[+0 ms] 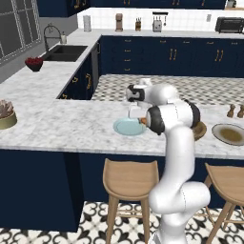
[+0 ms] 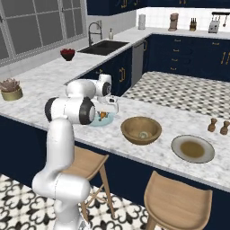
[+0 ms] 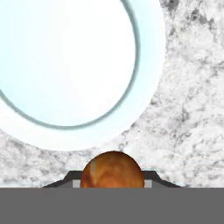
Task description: Pick the chicken drumstick and mushroom from their plates and place them in the bowl. Then put the bowl in the fridge.
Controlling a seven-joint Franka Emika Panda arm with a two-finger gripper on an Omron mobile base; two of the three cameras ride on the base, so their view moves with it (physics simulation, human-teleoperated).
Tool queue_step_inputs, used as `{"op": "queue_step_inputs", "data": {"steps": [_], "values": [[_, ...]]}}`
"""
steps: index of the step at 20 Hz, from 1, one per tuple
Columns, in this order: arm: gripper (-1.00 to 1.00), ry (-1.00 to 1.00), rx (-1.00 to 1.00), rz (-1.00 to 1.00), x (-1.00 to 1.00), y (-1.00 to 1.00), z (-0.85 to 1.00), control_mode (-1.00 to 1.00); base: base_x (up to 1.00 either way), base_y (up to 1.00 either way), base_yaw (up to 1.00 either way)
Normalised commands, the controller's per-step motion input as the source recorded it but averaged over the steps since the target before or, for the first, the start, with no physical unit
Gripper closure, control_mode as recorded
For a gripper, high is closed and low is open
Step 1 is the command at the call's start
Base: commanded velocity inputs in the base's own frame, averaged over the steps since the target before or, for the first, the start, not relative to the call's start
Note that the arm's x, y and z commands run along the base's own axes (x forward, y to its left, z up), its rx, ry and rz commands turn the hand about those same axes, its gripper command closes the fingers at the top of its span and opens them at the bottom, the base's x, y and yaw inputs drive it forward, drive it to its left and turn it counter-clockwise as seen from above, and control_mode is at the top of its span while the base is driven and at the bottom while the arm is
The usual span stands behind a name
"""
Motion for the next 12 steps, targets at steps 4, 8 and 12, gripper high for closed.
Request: {"op": "queue_step_inputs", "data": {"steps": [4,8,12], "values": [[1.00,-0.32,0.00,0.00,-0.97,-0.34,0.74,-1.00,0.00,0.00,0.00],[1.00,-0.11,0.02,0.00,-0.59,-0.75,0.49,-1.00,0.00,0.00,0.00],[1.00,-0.03,0.04,0.00,-0.34,-0.85,0.41,-1.00,0.00,0.00,0.00]]}}
